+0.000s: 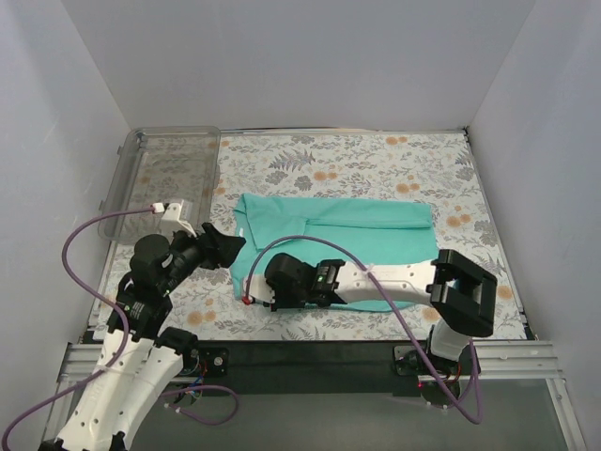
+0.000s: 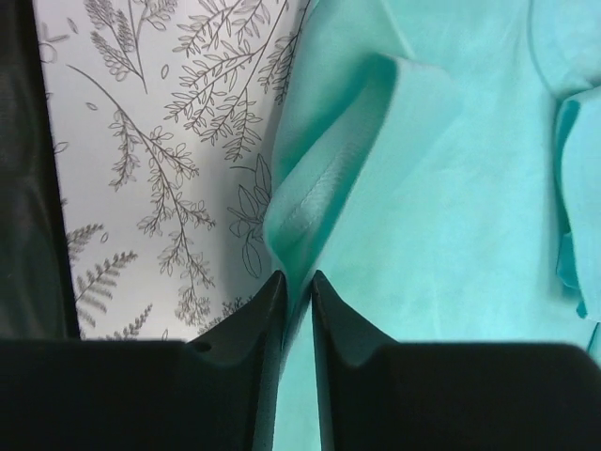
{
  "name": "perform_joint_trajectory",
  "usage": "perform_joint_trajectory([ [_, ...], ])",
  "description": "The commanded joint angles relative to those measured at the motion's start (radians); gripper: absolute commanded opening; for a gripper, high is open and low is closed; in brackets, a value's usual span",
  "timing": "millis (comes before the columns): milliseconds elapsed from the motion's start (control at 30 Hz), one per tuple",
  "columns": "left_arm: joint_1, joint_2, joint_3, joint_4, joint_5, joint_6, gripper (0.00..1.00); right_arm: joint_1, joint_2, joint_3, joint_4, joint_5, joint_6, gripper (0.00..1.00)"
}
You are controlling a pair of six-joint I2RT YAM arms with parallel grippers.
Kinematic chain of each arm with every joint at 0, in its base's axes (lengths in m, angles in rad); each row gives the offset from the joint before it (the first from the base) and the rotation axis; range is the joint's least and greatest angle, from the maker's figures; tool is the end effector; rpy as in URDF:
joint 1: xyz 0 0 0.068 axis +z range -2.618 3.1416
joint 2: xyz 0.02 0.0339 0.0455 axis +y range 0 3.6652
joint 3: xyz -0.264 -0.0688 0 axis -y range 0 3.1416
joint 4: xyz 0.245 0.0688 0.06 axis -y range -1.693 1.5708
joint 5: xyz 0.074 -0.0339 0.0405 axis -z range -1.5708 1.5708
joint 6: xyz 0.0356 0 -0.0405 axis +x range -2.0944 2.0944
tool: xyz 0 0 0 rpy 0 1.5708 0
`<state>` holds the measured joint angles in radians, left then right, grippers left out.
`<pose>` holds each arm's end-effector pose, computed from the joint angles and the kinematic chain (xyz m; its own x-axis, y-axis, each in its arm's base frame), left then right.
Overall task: Fold and stack the t-shirts
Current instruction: Fold the tshirt
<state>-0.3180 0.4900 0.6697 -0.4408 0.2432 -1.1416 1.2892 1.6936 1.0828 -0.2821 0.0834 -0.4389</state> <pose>0.1135 -0.0464 0.3125 -0.5789 -0.7386 -0.3455 -0.0047 0.4268 -0.9043 0.1018 0.3413 0.1989 0.2047 -0.8163 -0.5401 -0.9454 -0.0218 -0.3252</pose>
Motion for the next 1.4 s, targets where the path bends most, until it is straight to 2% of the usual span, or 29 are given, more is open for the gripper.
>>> perform_joint_trajectory([
  [0,0.0,0.073,-0.007,0.053,0.128,0.097,0.59,-0.097,-0.103,0.017,-0.044,-0.223,-0.064,0.21],
  [200,0.0,0.137,0.013,0.068,0.198,0.294,0.6,-0.258,-0.123,-0.006,-0.097,-0.629,-0.167,0.2],
  [300,0.0,0.107,-0.001,0.089,0.257,0.42,0.6,-0.312,-0.092,0.002,-0.112,-0.752,-0.173,0.2],
  [433,0.0,0.035,-0.03,0.074,0.329,0.595,0.61,-0.373,-0.052,0.037,-0.124,-0.812,-0.135,0.2],
  [467,0.0,0.019,-0.039,0.064,0.353,0.629,0.61,-0.392,-0.048,0.043,-0.124,-0.826,-0.126,0.23],
  [567,0.0,-0.022,-0.033,0.011,0.326,0.72,0.61,-0.378,-0.055,0.069,-0.14,-0.846,-0.107,0.43],
  [700,0.002,-0.074,-0.024,-0.007,0.276,0.732,0.61,-0.288,-0.054,0.118,-0.131,-0.673,-0.04,0.58],
  [733,0.0,-0.094,-0.018,-0.009,0.245,0.714,0.61,-0.257,-0.048,0.135,-0.118,-0.604,-0.012,0.6],
  [767,0.0,-0.105,-0.018,-0.007,0.245,0.7,0.61,-0.24,-0.046,0.141,-0.106,-0.603,0.002,0.6],
  [800,0.0,-0.113,-0.006,-0.009,0.202,0.679,0.61,-0.222,-0.042,0.147,-0.098,-0.502,0.014,0.63],
  [867,0.002,-0.143,0.005,-0.013,0.154,0.622,0.61,-0.173,-0.011,0.166,-0.077,-0.319,0.051,0.64],
  [967,0.002,-0.178,0.021,-0.019,0.05,0.562,0.61,-0.128,0.032,0.175,-0.054,-0.199,0.078,0.65],
  [1067,0.0,-0.234,0.033,-0.021,-0.007,0.505,0.62,-0.082,0.06,0.17,-0.019,-0.011,0.08,0.65],
  [1267,0.0,-0.321,0.047,-0.027,-0.079,0.451,0.63,-0.057,0.11,0.187,-0.019,0.033,0.094,0.65],
  [1367,0.0,-0.349,0.047,-0.033,-0.075,0.459,0.64,-0.057,0.124,0.189,-0.019,0.062,0.1,0.56],
])
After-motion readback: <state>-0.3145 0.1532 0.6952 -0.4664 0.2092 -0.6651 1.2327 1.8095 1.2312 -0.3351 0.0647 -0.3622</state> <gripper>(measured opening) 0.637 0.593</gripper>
